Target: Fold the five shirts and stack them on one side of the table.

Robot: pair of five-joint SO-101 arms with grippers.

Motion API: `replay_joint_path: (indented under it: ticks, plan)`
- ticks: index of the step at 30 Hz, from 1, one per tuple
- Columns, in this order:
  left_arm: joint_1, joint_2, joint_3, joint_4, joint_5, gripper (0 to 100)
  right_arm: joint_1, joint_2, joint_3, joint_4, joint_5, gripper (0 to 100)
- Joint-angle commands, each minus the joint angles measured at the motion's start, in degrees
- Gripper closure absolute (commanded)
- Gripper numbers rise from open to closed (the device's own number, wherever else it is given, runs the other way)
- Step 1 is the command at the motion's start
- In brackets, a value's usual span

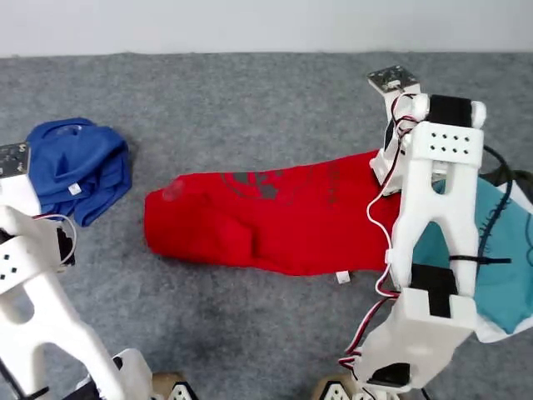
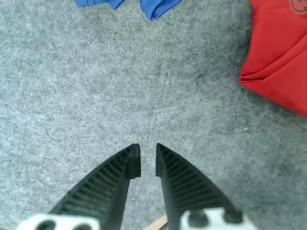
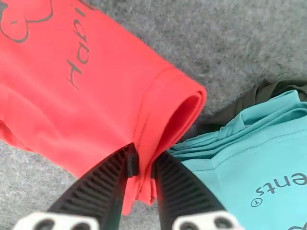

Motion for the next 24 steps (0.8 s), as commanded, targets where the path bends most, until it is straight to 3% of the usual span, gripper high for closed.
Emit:
replay_joint_path:
  ticks: [1, 7, 17, 24]
  plan:
    - [0.5, -1.0, -0.2, -0.4, 0.0, 93, 0.2, 0.4, -0.7, 2.2, 0.0, 98.8]
    - [0.5, -1.0, -0.2, -0.4, 0.0, 93, 2.0, 0.3, -1.1, 2.2, -1.1, 98.8]
    - [0.5, -1.1, -0.2, -0.4, 0.0, 93, 16.1, -0.3, -1.1, 2.2, 4.1, 98.8]
    - [0.5, -1.1, -0.2, -0.4, 0.0, 93, 18.8, -0.3, -1.0, 2.3, 4.7, 98.8]
